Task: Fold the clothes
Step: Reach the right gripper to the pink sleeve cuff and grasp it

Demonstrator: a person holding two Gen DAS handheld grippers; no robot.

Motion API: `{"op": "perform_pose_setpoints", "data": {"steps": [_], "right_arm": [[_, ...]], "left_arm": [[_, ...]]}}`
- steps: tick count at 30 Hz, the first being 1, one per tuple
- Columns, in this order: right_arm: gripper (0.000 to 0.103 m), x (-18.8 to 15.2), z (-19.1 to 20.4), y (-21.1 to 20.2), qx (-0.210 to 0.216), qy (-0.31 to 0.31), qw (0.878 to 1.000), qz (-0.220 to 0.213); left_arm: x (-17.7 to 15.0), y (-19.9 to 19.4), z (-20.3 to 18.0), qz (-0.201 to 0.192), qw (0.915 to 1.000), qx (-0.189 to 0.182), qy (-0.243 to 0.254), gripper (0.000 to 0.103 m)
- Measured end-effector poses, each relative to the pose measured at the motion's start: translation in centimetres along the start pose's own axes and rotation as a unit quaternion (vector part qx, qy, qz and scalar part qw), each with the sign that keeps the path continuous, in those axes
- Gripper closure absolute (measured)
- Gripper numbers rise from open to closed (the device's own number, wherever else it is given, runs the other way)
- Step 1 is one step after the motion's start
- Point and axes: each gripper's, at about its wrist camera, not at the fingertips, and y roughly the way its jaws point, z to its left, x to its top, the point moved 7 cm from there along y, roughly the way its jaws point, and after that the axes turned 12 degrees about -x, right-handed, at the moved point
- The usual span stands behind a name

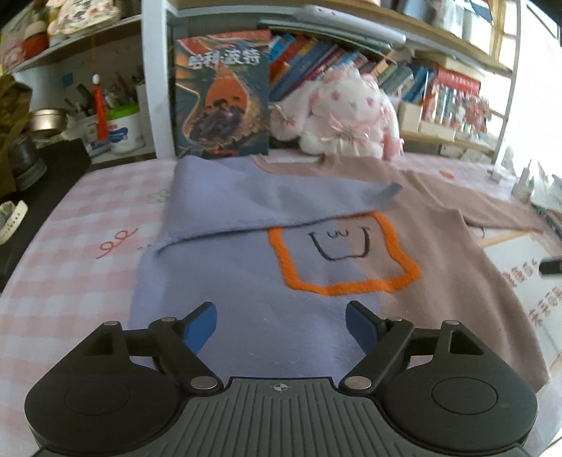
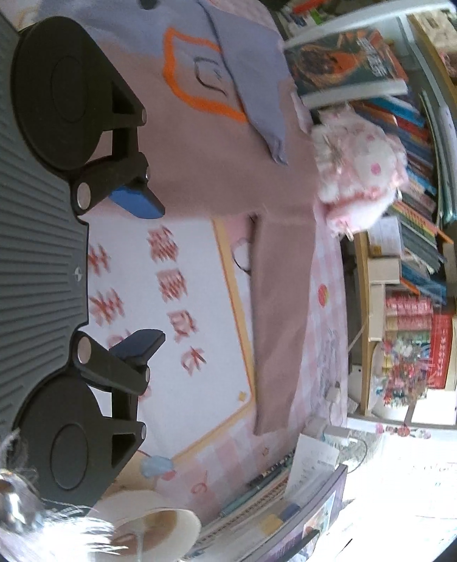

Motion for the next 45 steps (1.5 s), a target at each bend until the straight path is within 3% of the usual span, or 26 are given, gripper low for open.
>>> {"op": "perform_pose_setpoints", "data": {"steps": [8, 19, 24, 33, 36, 39, 42, 45], "right_arm": [[0.028, 4.4, -4.7, 5.5, 0.011, 0.003, 1.0, 0.0], [0.026, 10.1, -10.6, 13.1, 0.013, 0.022, 1.0, 0.014], [0.026, 10.8, -11.9, 15.4, -0.013, 0.008, 1.0, 0.021], [0.032, 10.0, -14.4, 17.4, -0.037, 0.092, 0.994, 0.041], [0.037, 10.0, -14.6, 17.3, -0.023, 0.121, 0.992, 0.037], [0.043, 10.4, -14.2, 17.3, 0.017, 0.151, 0.988, 0.034], [0.044, 10.9, -13.5, 17.5, 0.069, 0.19, 0.978, 0.042], [0.047, 11.2, -13.2, 17.7, 0.091, 0.224, 0.969, 0.05]], "left_arm": [[1.4, 1.7, -3.1, 0.008, 0.9981, 0.043, -0.042, 0.017], [0.8, 4.1, -10.3, 0.048, 0.9942, 0.097, -0.002, 0.016], [-0.1, 4.3, -11.6, 0.065, 0.9906, 0.12, -0.004, 0.016], [-1.1, 4.2, -12.5, 0.085, 0.9855, 0.145, -0.022, 0.016], [-1.6, 4.2, -12.7, 0.095, 0.9841, 0.149, -0.021, 0.016], [-2.0, 4.2, -12.9, 0.104, 0.9827, 0.151, -0.022, 0.016], [-2.3, 4.2, -12.9, 0.106, 0.9823, 0.153, -0.024, 0.016], [-2.2, 4.2, -13.0, 0.106, 0.9821, 0.154, -0.022, 0.016]]}}
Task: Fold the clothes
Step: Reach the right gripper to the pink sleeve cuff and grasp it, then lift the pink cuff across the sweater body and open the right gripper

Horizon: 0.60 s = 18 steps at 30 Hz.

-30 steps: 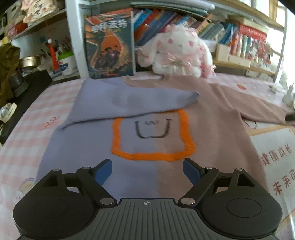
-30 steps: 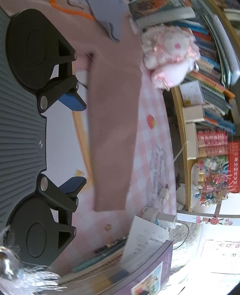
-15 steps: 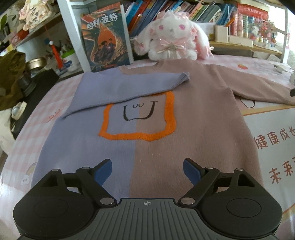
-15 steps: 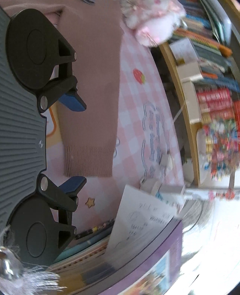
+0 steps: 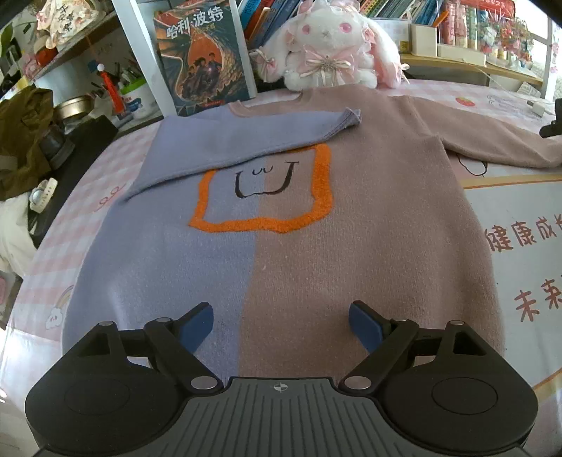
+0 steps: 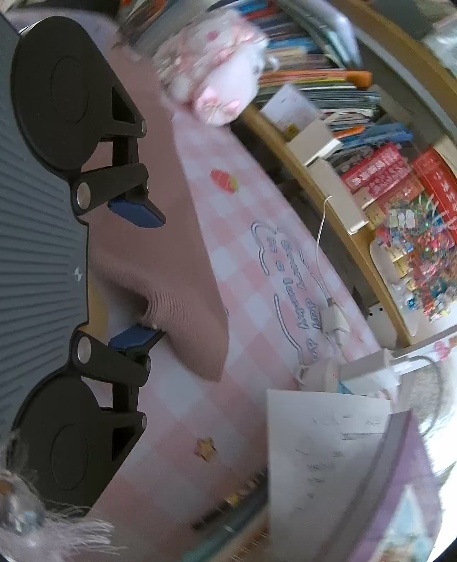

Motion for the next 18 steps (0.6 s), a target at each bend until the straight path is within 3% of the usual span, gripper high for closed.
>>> {"op": "perform_pose_setpoints", "data": {"steps": [5, 8, 11, 14, 18], "right_arm": [[0.052, 0.1, 0.3, 0.3, 0.007, 0.013, 1.0, 0.007], [0.059, -0.4, 1.0, 0.5, 0.029, 0.005, 0.999, 0.031], [0.06, -0.9, 1.5, 0.5, 0.044, 0.011, 0.998, 0.044], [0.063, -0.9, 1.7, 0.5, 0.039, 0.003, 0.998, 0.043], [0.087, 0.3, -0.5, 0.9, -0.007, 0.025, 0.999, 0.019]], "left_arm": [[0.0, -0.1, -0.1, -0.003, 1.0, 0.0, 0.002, 0.016], [-0.1, -0.1, 0.0, -0.005, 1.0, -0.002, 0.0, 0.016], [-0.1, -0.1, 0.0, -0.007, 1.0, -0.003, -0.001, 0.016], [-0.2, -0.2, 0.2, -0.009, 1.0, -0.002, -0.001, 0.016], [-0.4, -0.4, 0.6, -0.01, 0.9999, 0.001, -0.006, 0.016]]}}
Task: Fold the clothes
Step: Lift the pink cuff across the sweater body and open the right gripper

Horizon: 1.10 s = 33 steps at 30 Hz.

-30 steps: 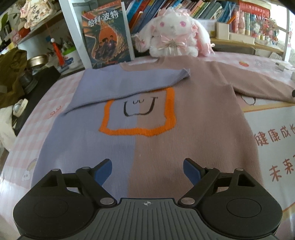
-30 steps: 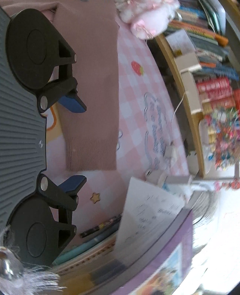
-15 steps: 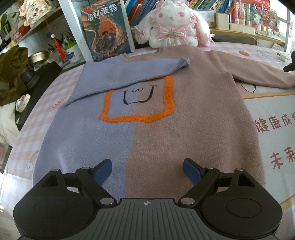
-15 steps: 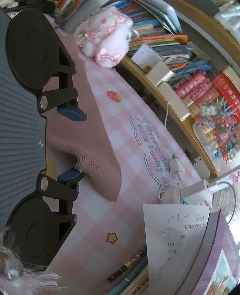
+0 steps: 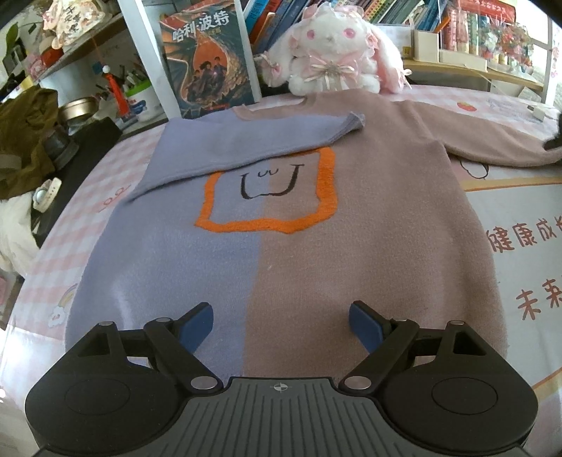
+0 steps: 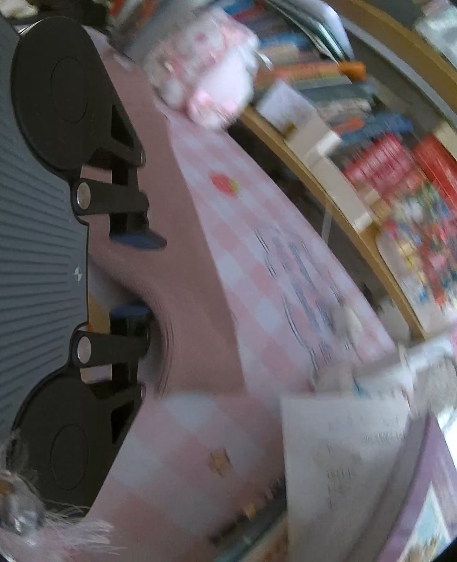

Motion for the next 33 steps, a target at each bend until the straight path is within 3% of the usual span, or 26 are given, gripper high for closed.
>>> {"op": "perform_pose_setpoints", "data": {"steps": [7, 10, 15, 21, 27, 33], "right_arm": [[0.098, 0.2, -0.5, -0.1, -0.006, 0.001, 1.0, -0.004], [0.098, 0.5, 1.7, -2.0, 0.023, -0.028, 0.999, -0.031], [0.098, -0.4, 8.2, -6.4, 0.098, -0.092, 0.988, -0.073], [0.098, -3.5, 17.0, -11.1, 0.173, -0.163, 0.965, -0.109], [0.098, -7.9, 25.9, -13.8, 0.205, -0.198, 0.95, -0.125], [0.098, -14.0, 34.9, -13.9, 0.206, -0.267, 0.931, -0.141]], "left_arm": [[-0.2, 0.0, 0.9, -0.005, 0.9999, 0.0, -0.011, 0.012], [0.1, -0.2, 1.3, -0.014, 0.9999, -0.001, -0.006, 0.012], [0.6, -0.5, 2.4, -0.033, 0.9994, -0.009, 0.0, 0.012], [0.8, -1.7, 5.2, -0.066, 0.9973, -0.023, 0.023, 0.012], [0.3, -3.9, 9.6, -0.101, 0.9931, -0.028, 0.053, 0.01], [-1.3, -4.8, 14.6, -0.101, 0.9929, -0.022, 0.059, 0.009]]}}
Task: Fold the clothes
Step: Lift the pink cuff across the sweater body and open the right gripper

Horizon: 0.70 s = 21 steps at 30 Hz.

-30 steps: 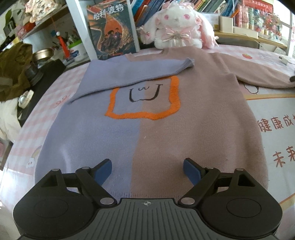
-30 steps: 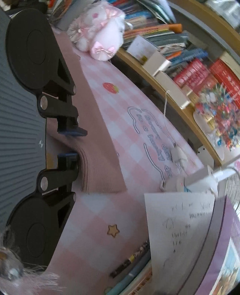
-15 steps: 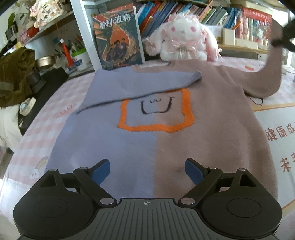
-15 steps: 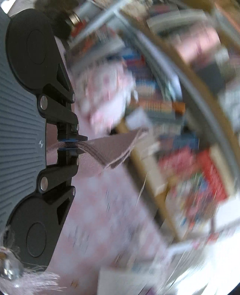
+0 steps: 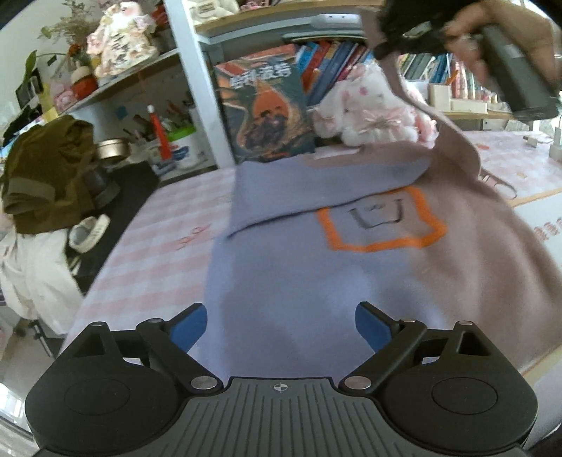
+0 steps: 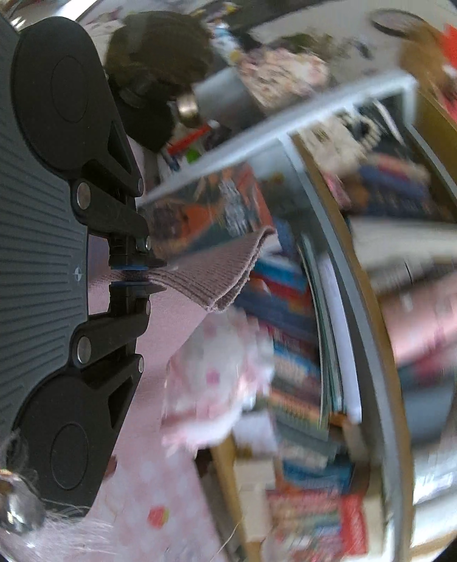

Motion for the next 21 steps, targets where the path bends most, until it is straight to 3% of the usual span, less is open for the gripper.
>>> {"op": "perform_pose_setpoints", "data": {"steps": [4, 12, 14, 15, 16, 18, 21], "right_arm": [[0.098, -2.9, 4.6, 3.9, -0.032, -0.059, 0.997, 0.028], [0.097, -7.2, 9.2, 9.0, -0.066, -0.135, 0.984, 0.09], [0.091, -8.4, 9.7, 9.3, -0.049, -0.145, 0.981, 0.116], [0.085, -8.8, 9.9, 9.2, -0.032, -0.143, 0.981, 0.125], [0.073, -9.0, 10.2, 8.7, -0.006, -0.135, 0.982, 0.129], [0.063, -9.2, 10.7, 7.2, 0.046, -0.12, 0.983, 0.129], [0.063, -9.1, 11.0, 4.9, 0.074, -0.127, 0.981, 0.123]], "left_arm": [[-1.5, -1.0, 2.8, 0.004, 0.9999, 0.01, -0.007, 0.009], [-3.7, -2.4, 6.9, 0.011, 0.9987, 0.03, -0.04, 0.009], [-3.8, -2.5, 7.4, 0.01, 0.9987, 0.029, -0.042, 0.009], [-3.8, -2.5, 7.5, 0.008, 0.9987, 0.027, -0.042, 0.009], [-3.7, -2.4, 7.6, 0.006, 0.9988, 0.024, -0.042, 0.009], [-3.5, -2.3, 7.5, 0.002, 0.999, 0.016, -0.041, 0.009], [-3.0, -1.6, 7.3, -0.002, 0.9993, 0.0, -0.037, 0.009]]}}
